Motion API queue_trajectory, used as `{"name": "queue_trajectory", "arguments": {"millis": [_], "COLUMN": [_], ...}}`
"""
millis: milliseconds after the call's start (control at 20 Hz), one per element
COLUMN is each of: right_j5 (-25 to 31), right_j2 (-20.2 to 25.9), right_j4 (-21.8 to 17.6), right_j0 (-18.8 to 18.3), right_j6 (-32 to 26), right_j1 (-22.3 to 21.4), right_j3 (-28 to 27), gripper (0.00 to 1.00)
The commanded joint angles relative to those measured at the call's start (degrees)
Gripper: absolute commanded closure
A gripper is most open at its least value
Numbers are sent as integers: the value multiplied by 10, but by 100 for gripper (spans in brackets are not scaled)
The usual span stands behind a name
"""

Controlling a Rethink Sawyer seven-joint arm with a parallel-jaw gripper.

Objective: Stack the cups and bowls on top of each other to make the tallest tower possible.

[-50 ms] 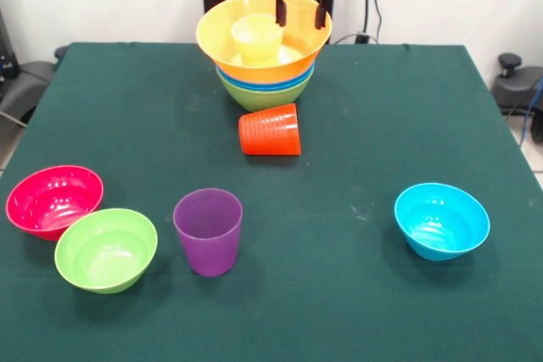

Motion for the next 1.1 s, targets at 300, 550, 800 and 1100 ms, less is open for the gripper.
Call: {"name": "queue_trajectory", "arguments": {"millis": [300,550,800,1100], "right_j5": [39,53,50,70], "right_j2": [29,33,34,41], "right_j4": [-2,0,-3,-7], "right_j0": [18,21,23,22], "right_j6": [-21,-28,-33,-57], "right_j1": [93,101,105,122], "right_j3": [-151,-174,-183,-222], "gripper": [0,0,0,0]}}
